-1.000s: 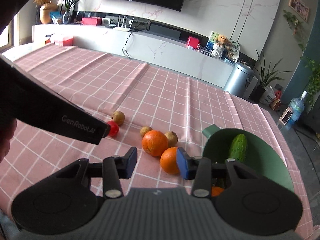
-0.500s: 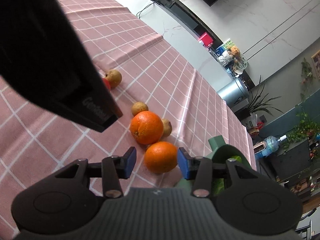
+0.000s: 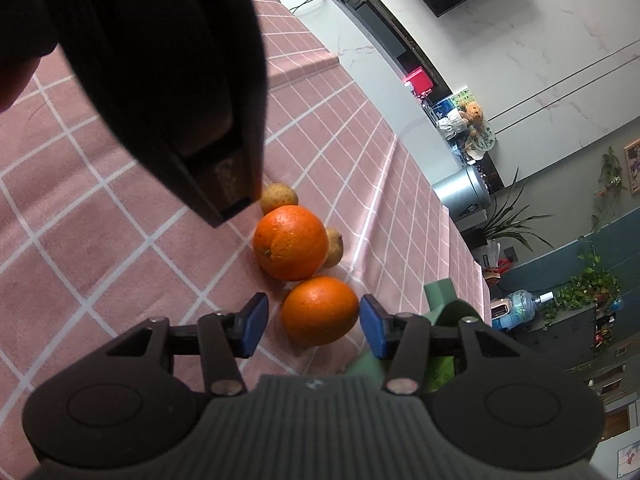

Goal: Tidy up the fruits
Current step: 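Grasp an orange with the right tool while the left tool grasps the red cherry tomato, then carry the tomato with the left tool while the right tool carries the orange to the colander, then open both tools over the colander to drop tomato and orange, then withdraw, then grasp a small brown fruit with the left tool while the right tool grasps the last orange, then carry the brown fruit with the left tool while the right tool carries the orange into the colander, then open both tools over the colander to release the fruits, then withdraw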

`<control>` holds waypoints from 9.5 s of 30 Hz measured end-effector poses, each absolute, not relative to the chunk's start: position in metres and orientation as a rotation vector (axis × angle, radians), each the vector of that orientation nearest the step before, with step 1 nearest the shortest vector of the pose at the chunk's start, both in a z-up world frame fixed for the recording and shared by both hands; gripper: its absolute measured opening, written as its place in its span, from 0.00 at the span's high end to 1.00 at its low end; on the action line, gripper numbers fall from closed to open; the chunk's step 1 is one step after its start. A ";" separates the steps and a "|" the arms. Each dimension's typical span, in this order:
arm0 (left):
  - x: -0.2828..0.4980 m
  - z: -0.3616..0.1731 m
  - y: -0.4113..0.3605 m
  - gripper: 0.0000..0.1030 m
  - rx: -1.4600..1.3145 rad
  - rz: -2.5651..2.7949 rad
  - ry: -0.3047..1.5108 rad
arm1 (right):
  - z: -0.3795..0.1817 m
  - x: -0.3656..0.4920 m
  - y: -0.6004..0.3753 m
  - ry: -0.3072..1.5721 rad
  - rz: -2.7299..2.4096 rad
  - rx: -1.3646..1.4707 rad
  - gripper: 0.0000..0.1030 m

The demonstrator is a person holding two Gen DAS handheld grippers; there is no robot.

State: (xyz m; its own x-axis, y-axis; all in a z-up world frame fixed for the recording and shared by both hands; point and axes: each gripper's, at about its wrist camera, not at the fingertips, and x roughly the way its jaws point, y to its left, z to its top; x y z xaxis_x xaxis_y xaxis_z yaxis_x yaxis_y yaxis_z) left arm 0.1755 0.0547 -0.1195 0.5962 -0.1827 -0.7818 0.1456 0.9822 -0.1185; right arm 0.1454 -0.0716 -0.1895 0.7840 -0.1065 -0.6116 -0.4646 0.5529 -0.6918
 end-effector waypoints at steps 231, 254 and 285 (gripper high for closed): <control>0.140 -0.035 0.027 0.75 -0.147 -0.267 0.799 | -0.081 0.122 -0.193 0.750 0.271 0.066 0.64; 0.127 -0.053 -0.107 0.75 0.109 -0.615 0.891 | -0.085 0.147 -0.316 0.914 0.312 -0.020 0.63; 0.134 -0.070 -0.135 0.65 0.196 -0.605 0.985 | -0.098 0.156 -0.306 1.026 0.344 -0.252 0.61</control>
